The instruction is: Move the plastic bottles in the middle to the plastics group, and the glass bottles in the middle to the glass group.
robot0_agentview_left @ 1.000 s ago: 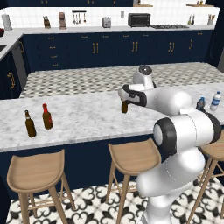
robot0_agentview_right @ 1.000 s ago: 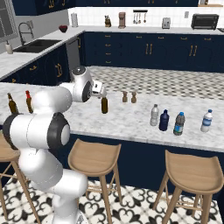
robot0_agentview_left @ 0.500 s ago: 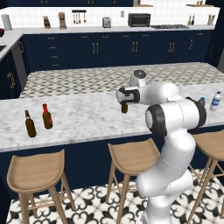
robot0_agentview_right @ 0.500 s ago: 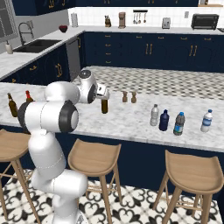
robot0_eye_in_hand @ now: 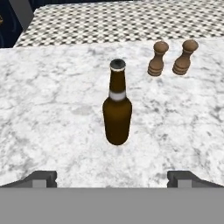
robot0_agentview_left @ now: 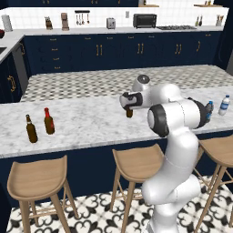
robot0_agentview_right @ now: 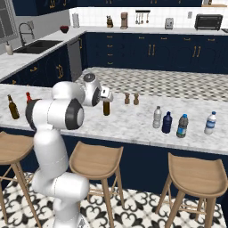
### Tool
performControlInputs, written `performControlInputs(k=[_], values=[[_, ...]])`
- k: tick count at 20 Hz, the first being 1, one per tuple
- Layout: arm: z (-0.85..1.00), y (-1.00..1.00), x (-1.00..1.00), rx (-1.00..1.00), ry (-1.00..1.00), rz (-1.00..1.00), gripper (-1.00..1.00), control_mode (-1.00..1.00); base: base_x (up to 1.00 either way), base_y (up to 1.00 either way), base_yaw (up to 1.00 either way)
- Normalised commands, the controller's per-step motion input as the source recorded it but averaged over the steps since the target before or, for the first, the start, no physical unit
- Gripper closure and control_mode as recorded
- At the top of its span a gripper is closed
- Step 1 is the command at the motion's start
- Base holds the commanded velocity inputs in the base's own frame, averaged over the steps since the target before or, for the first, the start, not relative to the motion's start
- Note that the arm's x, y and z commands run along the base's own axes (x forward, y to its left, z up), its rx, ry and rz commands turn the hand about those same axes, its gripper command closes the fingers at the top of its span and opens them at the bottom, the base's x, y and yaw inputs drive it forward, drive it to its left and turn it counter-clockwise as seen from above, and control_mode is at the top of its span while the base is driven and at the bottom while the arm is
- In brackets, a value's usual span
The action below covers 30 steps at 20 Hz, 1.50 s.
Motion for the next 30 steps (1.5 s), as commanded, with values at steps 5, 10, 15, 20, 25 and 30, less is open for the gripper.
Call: performControlInputs(k=[5, 10, 15, 20, 25, 30], values=[[-0.01, -0.06, 0.31, 0.00, 0.03, 0.00, -1.00, -1.00, 0.00, 0.00, 0.00], [-0.15, -0.06, 0.17, 0.00, 0.09, 0.00, -1.00, -1.00, 0.00, 0.00, 0.00], [-0.26, 0.00, 0.10, 0.00, 0.09, 0.00, -1.00, -1.00, 0.00, 0.00, 0.00], [-0.24, -0.02, 0.34, 0.00, 0.05, 0.00, -1.00, -1.00, 0.00, 0.00, 0.00], [-0.21, -0.05, 0.32, 0.00, 0.06, 0.00, -1.00, -1.00, 0.00, 0.00, 0.00], [-0.16, 0.00, 0.17, 0.00, 0.03, 0.00, -1.00, -1.00, 0.00, 0.00, 0.00]])
